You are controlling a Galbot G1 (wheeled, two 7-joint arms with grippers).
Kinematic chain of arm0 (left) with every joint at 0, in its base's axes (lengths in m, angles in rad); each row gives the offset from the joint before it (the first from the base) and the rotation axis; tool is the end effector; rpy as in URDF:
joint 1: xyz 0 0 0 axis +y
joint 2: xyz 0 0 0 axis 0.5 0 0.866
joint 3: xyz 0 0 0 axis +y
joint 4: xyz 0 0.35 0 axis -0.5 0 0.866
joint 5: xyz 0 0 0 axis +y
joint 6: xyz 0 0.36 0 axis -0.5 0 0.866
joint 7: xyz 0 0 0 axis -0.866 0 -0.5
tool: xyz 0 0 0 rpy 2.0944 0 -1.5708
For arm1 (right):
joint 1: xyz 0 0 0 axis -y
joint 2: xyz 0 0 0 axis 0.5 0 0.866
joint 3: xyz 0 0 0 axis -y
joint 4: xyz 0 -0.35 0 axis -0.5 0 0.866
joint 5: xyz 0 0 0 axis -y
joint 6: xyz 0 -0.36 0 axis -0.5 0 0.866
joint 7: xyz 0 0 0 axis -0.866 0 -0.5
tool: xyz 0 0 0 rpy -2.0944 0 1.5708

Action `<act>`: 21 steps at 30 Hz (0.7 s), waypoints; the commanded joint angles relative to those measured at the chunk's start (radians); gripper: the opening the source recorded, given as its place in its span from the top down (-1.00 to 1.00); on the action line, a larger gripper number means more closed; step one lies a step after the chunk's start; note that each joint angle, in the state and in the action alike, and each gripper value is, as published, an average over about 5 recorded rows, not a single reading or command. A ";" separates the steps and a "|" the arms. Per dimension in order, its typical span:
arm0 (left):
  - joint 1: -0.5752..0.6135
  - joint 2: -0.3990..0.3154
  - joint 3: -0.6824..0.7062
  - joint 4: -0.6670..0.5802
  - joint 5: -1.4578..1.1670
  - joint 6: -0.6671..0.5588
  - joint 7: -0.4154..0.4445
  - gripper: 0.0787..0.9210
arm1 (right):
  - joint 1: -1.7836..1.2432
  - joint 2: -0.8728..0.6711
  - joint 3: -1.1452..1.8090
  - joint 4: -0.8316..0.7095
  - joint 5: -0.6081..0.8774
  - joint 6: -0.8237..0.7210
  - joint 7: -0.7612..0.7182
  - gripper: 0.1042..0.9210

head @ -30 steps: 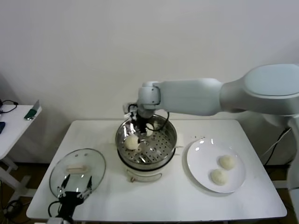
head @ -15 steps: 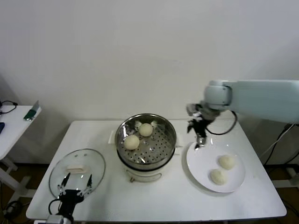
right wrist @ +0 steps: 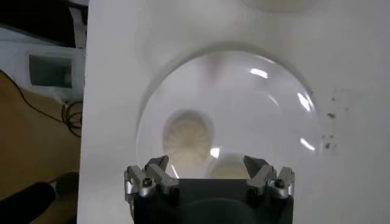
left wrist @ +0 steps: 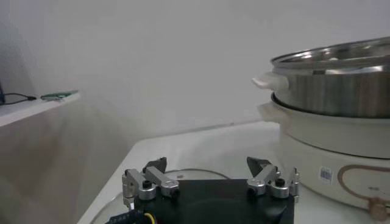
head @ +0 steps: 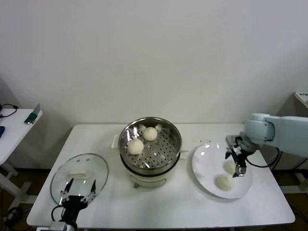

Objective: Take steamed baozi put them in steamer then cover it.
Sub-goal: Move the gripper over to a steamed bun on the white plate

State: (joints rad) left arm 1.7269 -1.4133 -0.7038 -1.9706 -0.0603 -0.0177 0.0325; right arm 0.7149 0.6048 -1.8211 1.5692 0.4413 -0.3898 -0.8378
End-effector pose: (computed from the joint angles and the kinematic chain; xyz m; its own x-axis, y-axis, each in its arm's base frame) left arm 0.1293 0.0916 -0.3590 -0.9686 -0.0673 0.2392 -0.0270 0.9854 0.1680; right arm 0.4515 -0.1420 -0.1689 -0.0571 -0.0127 0.9983 -0.9980 -0.0257 -0.0574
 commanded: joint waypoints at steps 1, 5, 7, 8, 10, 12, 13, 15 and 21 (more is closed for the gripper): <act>0.007 0.004 -0.002 0.001 0.001 -0.001 0.000 -0.77 | -0.269 -0.053 0.186 -0.028 -0.077 -0.038 0.044 -0.76; 0.008 0.006 -0.002 0.004 0.002 -0.001 -0.001 -0.77 | -0.320 -0.040 0.238 -0.061 -0.086 -0.041 0.050 -0.76; 0.008 0.006 -0.001 0.004 0.003 -0.001 -0.001 -0.77 | -0.333 -0.034 0.254 -0.073 -0.089 -0.042 0.053 -0.76; 0.009 0.006 0.000 0.004 0.004 -0.001 -0.001 -0.77 | -0.337 -0.030 0.259 -0.079 -0.090 -0.043 0.055 -0.76; 0.009 0.006 0.001 0.004 0.006 -0.001 -0.001 -0.77 | -0.340 -0.024 0.267 -0.087 -0.091 -0.045 0.057 -0.76; 0.009 0.005 0.003 0.004 0.007 0.000 -0.001 -0.77 | -0.341 -0.019 0.269 -0.092 -0.092 -0.046 0.058 -0.76; 0.008 0.005 0.003 0.003 0.007 0.000 -0.001 -0.77 | -0.342 -0.017 0.269 -0.093 -0.091 -0.047 0.057 -0.76; 0.009 0.004 0.004 0.001 0.007 0.001 -0.001 -0.77 | -0.346 -0.016 0.269 -0.093 -0.091 -0.049 0.057 -0.76; 0.010 0.005 0.003 0.004 0.007 0.002 -0.002 -0.77 | -0.371 -0.015 0.284 -0.099 -0.105 -0.052 0.060 -0.72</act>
State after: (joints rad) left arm 1.7362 -1.4087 -0.7006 -1.9691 -0.0538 -0.0163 0.0311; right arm 0.4106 0.5927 -1.5866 1.4894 0.3555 -0.4345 -0.7870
